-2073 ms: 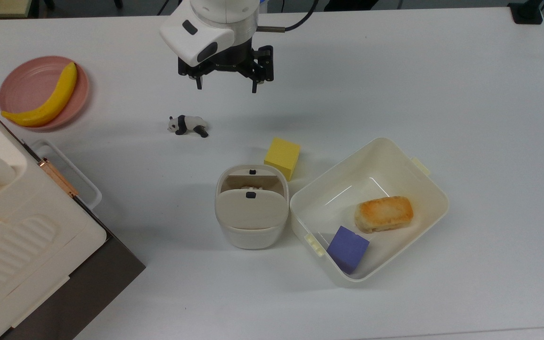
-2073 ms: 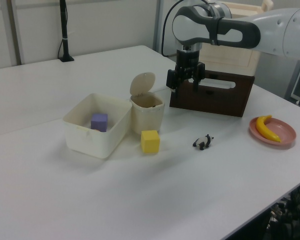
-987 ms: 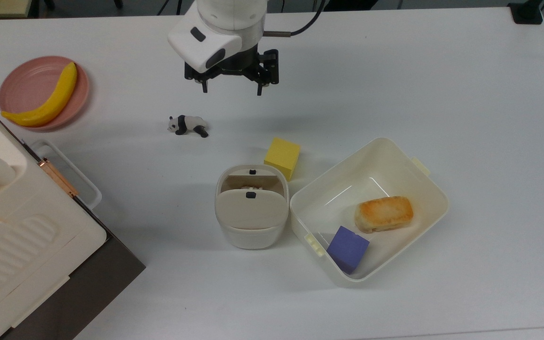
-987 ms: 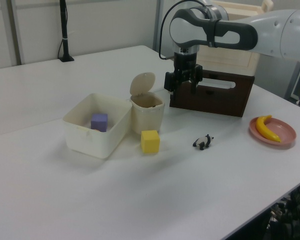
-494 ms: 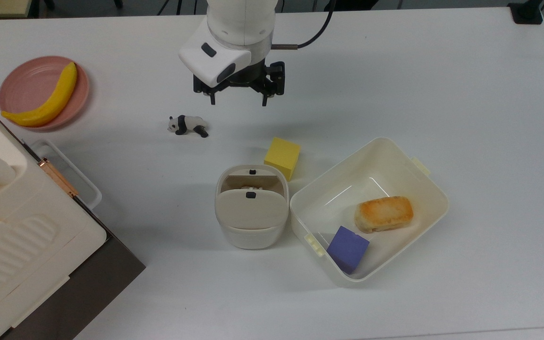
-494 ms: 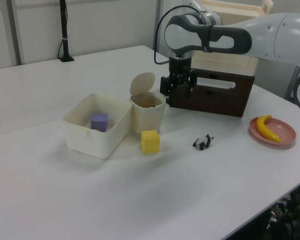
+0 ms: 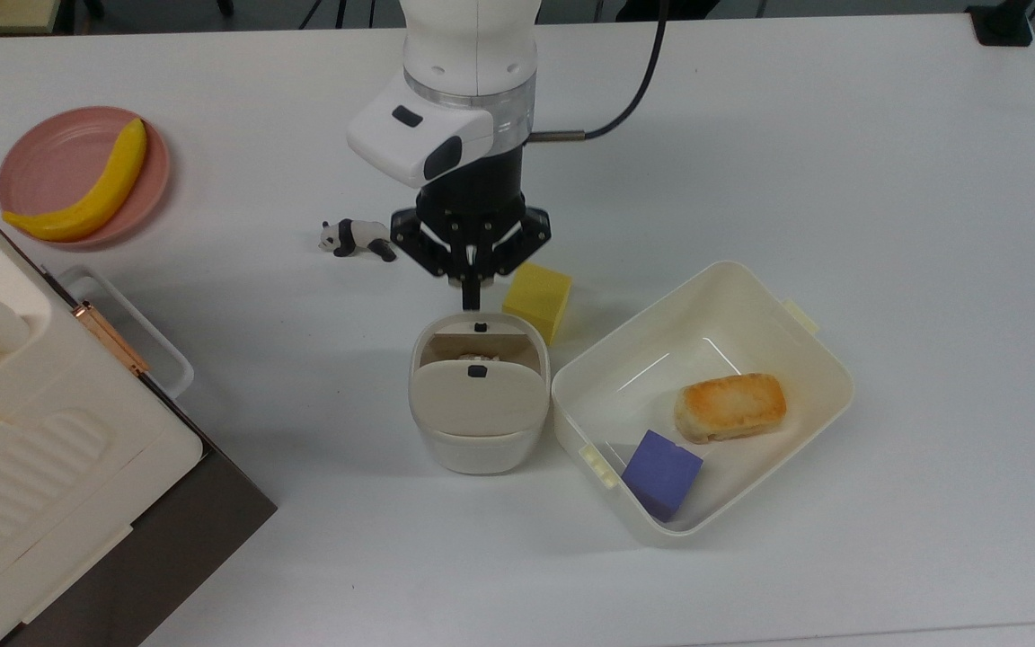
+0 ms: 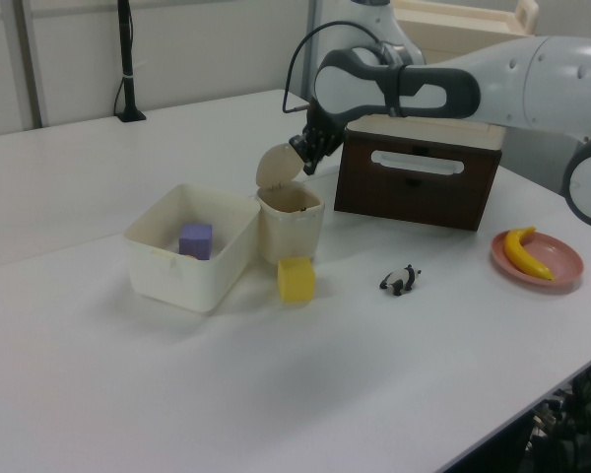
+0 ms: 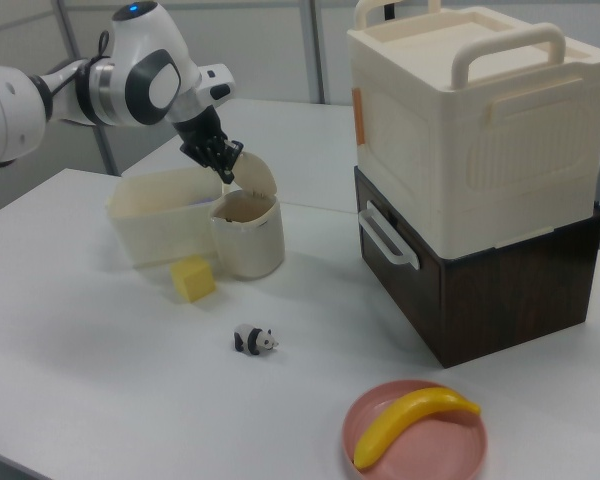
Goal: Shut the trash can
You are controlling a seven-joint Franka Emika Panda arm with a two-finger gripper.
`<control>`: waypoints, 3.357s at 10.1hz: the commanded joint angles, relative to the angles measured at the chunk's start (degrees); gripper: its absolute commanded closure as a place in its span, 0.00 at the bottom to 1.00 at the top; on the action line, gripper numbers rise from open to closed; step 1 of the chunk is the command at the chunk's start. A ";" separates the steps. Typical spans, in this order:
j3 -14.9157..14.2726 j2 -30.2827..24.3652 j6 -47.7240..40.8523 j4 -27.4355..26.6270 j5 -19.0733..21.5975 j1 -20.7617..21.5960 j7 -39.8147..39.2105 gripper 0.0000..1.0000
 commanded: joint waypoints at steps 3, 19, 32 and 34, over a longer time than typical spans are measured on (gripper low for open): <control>-0.43 2.00 16.73 1.38 0.33 0.34 5.81 1.00; 0.18 6.91 5.13 -0.79 0.42 1.13 1.60 1.00; -0.78 -4.24 -25.01 -1.24 -0.55 0.61 -2.53 0.00; -0.70 -5.73 -25.10 -1.24 0.24 -0.97 -2.10 0.00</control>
